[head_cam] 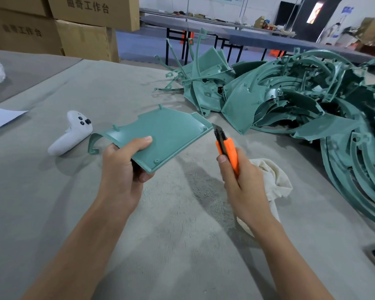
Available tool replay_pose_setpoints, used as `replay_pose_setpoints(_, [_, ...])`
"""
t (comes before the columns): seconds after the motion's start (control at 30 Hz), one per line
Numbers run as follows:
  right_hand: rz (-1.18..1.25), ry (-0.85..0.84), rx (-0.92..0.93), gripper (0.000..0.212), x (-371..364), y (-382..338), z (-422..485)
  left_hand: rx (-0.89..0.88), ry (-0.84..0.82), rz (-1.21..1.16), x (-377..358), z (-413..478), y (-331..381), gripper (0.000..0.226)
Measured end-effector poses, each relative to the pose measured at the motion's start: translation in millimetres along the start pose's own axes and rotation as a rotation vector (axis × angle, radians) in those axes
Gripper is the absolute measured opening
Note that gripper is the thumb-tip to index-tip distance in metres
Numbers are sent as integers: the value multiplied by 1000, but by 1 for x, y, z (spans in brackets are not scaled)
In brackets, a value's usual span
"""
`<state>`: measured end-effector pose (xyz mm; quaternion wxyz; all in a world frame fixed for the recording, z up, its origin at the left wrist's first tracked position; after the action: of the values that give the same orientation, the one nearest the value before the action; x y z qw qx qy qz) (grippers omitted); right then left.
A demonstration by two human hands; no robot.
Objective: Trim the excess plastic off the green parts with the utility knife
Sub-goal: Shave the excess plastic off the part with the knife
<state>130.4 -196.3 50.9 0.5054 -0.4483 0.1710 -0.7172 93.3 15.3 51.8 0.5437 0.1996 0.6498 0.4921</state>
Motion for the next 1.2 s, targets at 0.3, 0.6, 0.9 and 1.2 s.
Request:
replay_pose_setpoints(0.3, [2, 1, 19, 26, -2, -4, -2, 23, 4, 21, 0, 0, -2, 19])
replay_pose_setpoints(0.6, [-14, -21, 34, 25, -7, -9, 0, 23, 23, 26, 1, 0, -2, 20])
replay_pose_setpoints(0.9, [6, -55, 49, 30, -12, -10, -4, 7, 18, 23, 1, 0, 0, 21])
replay_pose_setpoints(1.2, [-47, -116, 82, 25, -23, -20, -11, -20, 51, 40, 2, -1, 0, 23])
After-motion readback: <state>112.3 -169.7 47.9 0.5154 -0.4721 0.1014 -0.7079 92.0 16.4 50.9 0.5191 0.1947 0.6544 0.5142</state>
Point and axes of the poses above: each hand's wrist, its own z-axis towards the middle knuckle, its own x-axis out of the back of the hand, y = z × x, the point moved 7 cm from there along z, towards the middle knuckle, and after that the axes turned 4 degrees about z, right-handed, at the moved point
